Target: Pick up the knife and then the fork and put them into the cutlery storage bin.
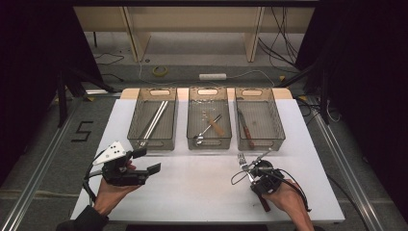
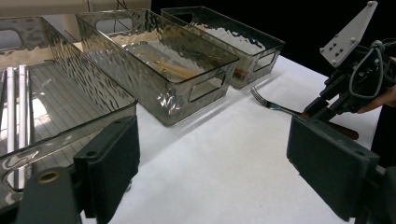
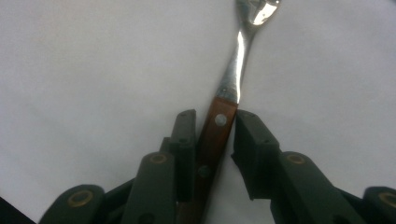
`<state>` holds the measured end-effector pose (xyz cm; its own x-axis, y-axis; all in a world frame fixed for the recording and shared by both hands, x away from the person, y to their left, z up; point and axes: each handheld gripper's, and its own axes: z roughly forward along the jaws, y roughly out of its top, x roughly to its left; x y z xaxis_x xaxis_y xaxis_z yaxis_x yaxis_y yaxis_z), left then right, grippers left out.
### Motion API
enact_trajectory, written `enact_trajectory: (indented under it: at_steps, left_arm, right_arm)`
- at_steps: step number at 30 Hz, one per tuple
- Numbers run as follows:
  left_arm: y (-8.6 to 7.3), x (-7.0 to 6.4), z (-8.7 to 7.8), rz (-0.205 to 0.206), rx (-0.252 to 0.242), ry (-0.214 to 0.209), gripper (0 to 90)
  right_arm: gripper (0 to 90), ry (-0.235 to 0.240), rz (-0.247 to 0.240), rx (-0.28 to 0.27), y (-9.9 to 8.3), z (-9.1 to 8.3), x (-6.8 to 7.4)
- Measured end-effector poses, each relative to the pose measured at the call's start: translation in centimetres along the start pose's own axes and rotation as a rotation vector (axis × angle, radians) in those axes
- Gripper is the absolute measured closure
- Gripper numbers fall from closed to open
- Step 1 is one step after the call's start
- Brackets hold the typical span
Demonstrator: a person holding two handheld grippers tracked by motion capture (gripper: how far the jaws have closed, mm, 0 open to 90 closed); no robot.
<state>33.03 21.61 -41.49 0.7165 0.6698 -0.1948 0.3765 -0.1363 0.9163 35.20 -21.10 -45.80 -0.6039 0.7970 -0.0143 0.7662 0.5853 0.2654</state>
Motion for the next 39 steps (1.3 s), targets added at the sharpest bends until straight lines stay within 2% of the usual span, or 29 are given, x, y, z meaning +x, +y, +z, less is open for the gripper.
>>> enact_trajectory:
  at_steps: [7, 22, 39]
  left_arm:
    - [0.0, 0.0, 0.0, 0.001, 0.001, -0.002, 16.9]
    - [0.0, 0.0, 0.0, 0.001, -0.001, -0.001, 16.9]
    - [0.0, 0.0, 0.0, -0.002, -0.004, 0.001, 16.9]
  right_arm:
    - [76.8, 0.002, 0.011, -0.002, 0.0, 0.0, -0.1]
    - [77.6, 0.018, 0.000, -0.011, 0.0, -0.2, -0.2]
    - [77.7, 0.015, -0.025, -0.078, 0.0, -1.6, -0.7]
